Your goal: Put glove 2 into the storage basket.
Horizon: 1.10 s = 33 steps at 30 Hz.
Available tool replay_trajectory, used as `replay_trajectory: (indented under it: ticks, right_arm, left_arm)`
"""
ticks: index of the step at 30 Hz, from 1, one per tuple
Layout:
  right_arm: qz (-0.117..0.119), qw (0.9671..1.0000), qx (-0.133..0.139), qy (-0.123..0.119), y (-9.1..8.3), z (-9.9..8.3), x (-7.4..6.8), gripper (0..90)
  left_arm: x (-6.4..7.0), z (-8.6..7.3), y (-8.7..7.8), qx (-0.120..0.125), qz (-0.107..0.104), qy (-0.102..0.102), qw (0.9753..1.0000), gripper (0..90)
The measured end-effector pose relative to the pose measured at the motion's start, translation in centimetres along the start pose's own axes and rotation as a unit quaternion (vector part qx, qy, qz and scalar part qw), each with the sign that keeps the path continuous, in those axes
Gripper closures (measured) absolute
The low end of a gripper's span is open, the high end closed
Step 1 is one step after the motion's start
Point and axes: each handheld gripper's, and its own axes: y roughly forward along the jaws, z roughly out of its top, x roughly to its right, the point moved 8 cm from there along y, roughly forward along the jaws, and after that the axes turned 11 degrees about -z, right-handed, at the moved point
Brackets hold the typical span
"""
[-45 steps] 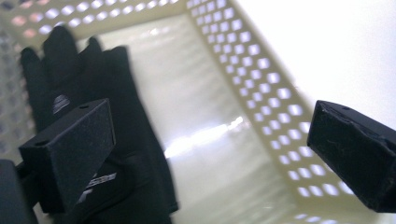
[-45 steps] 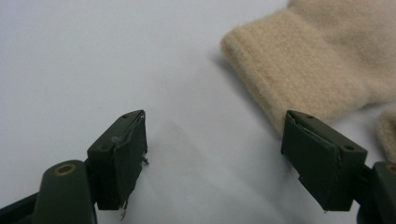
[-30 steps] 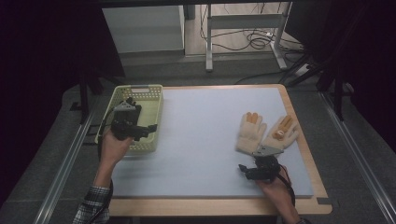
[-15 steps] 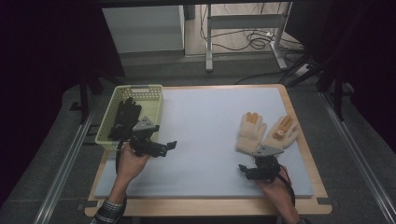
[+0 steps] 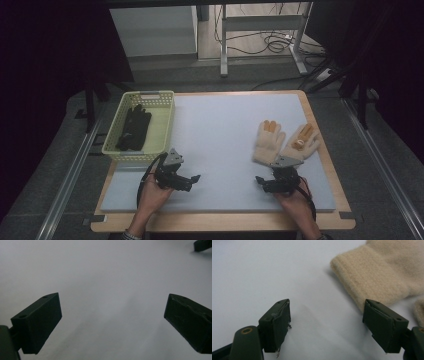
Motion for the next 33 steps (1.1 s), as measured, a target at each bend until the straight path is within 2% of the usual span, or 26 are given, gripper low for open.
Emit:
replay_trajectory:
  ticks: [6,11,21,25,29,33]
  right_arm:
    - [0.0,1.0,0.0,0.0,0.0,0.0,0.0,21.9]
    - [0.0,1.0,0.0,0.0,0.0,0.0,0.0,21.9]
    - [-0.005,1.0,0.002,-0.003,-0.1,0.0,-0.1,21.9]
    - [-0.009,0.9999,-0.003,0.008,-0.4,0.1,0.2,23.0]
    - [-0.012,0.9997,0.008,0.02,-1.0,1.4,1.1,27.2]
    - [-0.028,0.9991,0.018,0.027,-1.2,3.8,3.0,34.8]
  left_arm:
    - [-0.4,-2.3,1.3,-0.047,0.027,0.006,0.9985,1.8]
    - [-0.8,-2.6,1.3,-0.048,0.016,-0.018,0.9986,1.7]
    - [-0.8,-2.6,1.3,-0.047,0.017,-0.017,0.9986,1.6]
    - [-0.8,-2.6,1.3,-0.047,0.017,-0.018,0.9986,1.6]
    - [-0.8,-2.6,1.3,-0.046,0.017,-0.017,0.9986,1.6]
    - [-0.8,-2.6,1.3,-0.046,0.017,-0.017,0.9986,1.6]
